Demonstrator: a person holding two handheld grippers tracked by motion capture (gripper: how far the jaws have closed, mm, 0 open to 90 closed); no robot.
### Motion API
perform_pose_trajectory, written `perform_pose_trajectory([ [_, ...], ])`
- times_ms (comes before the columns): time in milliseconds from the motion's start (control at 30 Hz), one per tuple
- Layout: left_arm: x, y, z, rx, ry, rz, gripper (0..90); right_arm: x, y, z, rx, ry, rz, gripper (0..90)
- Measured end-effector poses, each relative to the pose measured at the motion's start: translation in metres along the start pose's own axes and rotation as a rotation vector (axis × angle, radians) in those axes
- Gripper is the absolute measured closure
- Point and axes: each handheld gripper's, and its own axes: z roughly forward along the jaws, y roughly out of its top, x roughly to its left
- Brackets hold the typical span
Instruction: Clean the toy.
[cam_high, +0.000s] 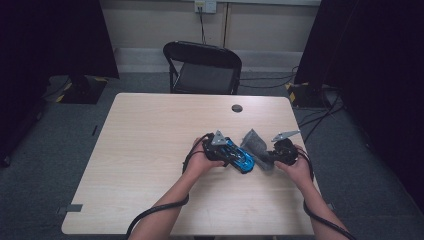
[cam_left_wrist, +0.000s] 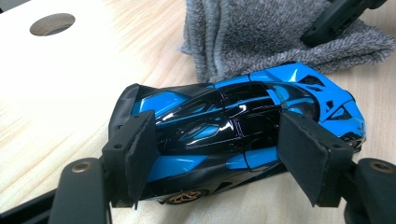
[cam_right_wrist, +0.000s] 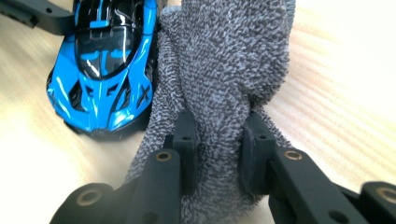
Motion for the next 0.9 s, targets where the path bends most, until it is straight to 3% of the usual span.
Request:
perform_pose_trajectory([
  [900,-0.001,0.001,0.0,0.011,-0.002,-0.003,28.8,0.003,-0.025,-0.023,0.004,-0.004,0.017,71.1],
])
